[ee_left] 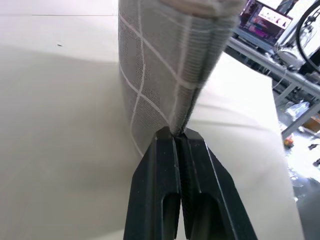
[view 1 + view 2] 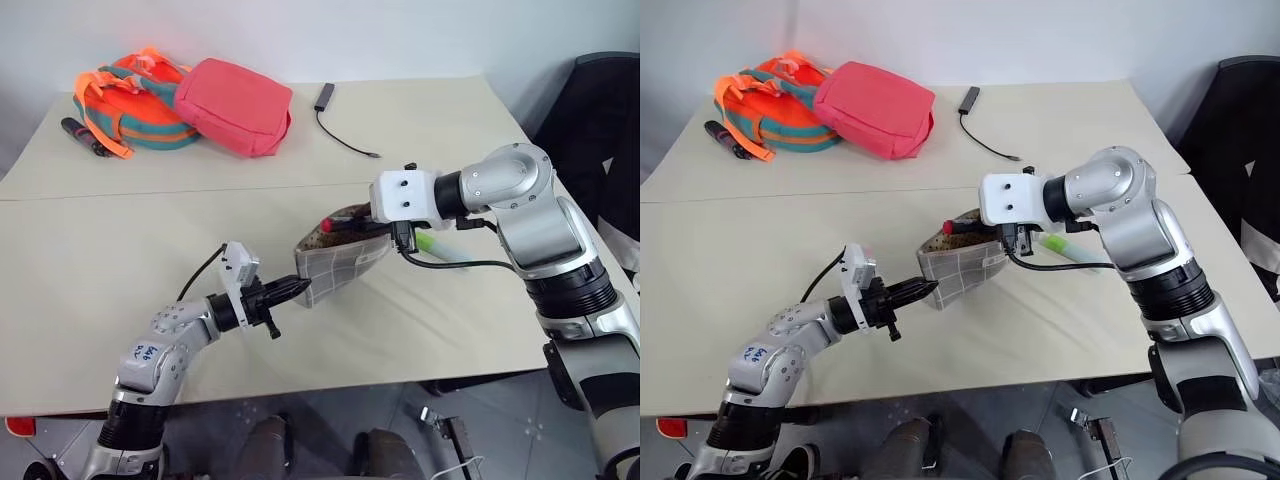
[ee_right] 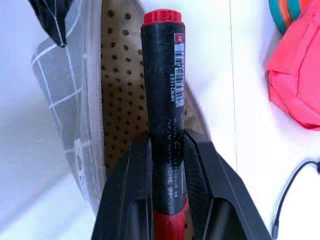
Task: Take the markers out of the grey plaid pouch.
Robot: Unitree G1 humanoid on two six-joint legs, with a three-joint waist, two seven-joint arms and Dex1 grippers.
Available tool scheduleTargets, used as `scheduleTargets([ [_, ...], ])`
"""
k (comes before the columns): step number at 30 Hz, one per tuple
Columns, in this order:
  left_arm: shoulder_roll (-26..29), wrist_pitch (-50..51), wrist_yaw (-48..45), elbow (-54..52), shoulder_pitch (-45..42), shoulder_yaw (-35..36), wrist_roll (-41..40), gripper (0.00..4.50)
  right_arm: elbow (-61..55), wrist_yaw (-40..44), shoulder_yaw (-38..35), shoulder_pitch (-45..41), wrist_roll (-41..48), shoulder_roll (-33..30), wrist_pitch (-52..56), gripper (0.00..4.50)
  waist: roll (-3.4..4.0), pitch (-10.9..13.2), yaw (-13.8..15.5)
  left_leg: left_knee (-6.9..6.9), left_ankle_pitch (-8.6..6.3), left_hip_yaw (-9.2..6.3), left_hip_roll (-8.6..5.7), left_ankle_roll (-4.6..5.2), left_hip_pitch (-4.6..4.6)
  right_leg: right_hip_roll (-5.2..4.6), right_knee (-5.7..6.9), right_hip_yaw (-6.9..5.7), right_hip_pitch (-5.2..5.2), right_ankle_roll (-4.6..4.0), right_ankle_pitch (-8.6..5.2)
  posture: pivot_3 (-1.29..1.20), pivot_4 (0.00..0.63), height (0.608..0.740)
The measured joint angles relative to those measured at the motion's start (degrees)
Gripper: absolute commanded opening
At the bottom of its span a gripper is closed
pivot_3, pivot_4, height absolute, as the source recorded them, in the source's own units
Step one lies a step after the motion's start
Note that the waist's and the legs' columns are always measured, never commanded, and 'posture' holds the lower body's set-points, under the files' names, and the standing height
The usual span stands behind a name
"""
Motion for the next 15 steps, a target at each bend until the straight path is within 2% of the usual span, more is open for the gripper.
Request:
scheduleTargets([
  [3, 1.5, -3.9, 0.6, 4.4, -2.5, 2.4, 2.7, 0.0, 0.4, -5.2, -6.8, -3.5, 7.1, 6.6, 2.7, 0.52, 0.16, 0.1, -0.6, -0.07, 0.05, 0.09, 0.16, -0.07, 0.01, 0.13, 0.12, 0.02, -0.11, -0.14, 0.08, 0.0, 0.15, 0.74],
  [5, 2.3, -6.3, 0.7, 5.5, -3.8, 3.9, 3.7, 0.0, 0.3, -8.1, -9.7, -7.1, 8.9, 7.3, 2.4, 0.52, 0.11, 0.1, -0.3, -0.12, 0.01, 0.03, 0.21, -0.12, 0.02, 0.21, 0.16, 0.01, -0.11, -0.15, 0.08, 0.0, 0.15, 0.74],
  [8, 3.5, -8.7, 0.8, 6.8, -4.0, 6.3, 4.9, 0.0, 0.4, -10.5, -10.7, -7.6, 9.1, 7.2, 0.9, 0.52, -0.04, 0.0, 0.1, -0.17, -0.03, 0.0, 0.18, -0.1, -0.04, 0.2, 0.08, -0.01, -0.09, -0.14, 0.09, 0.0, 0.15, 0.74],
  [13, 6.6, -13.8, 1.8, 8.2, -4.7, 8.4, 8.7, 0.0, 3.0, -11.5, -9.7, -2.9, 7.0, 3.2, -2.0, 0.52, -0.07, 0.0, 0.1, -0.12, -0.03, 0.05, 0.13, -0.04, -0.22, 0.18, -0.01, -0.03, -0.18, -0.06, 0.13, 0.0, 0.15, 0.74],
  [15, 9.2, -17.5, 2.9, 8.5, -4.7, 8.8, 12.2, 0.0, 3.4, -11.3, -7.6, -0.2, 3.7, -1.0, -4.8, 0.52, -0.08, 0.0, 0.0, -0.13, -0.03, 0.15, 0.15, -0.05, -0.22, 0.2, 0.0, -0.04, -0.19, -0.06, 0.13, 0.0, 0.15, 0.74],
])
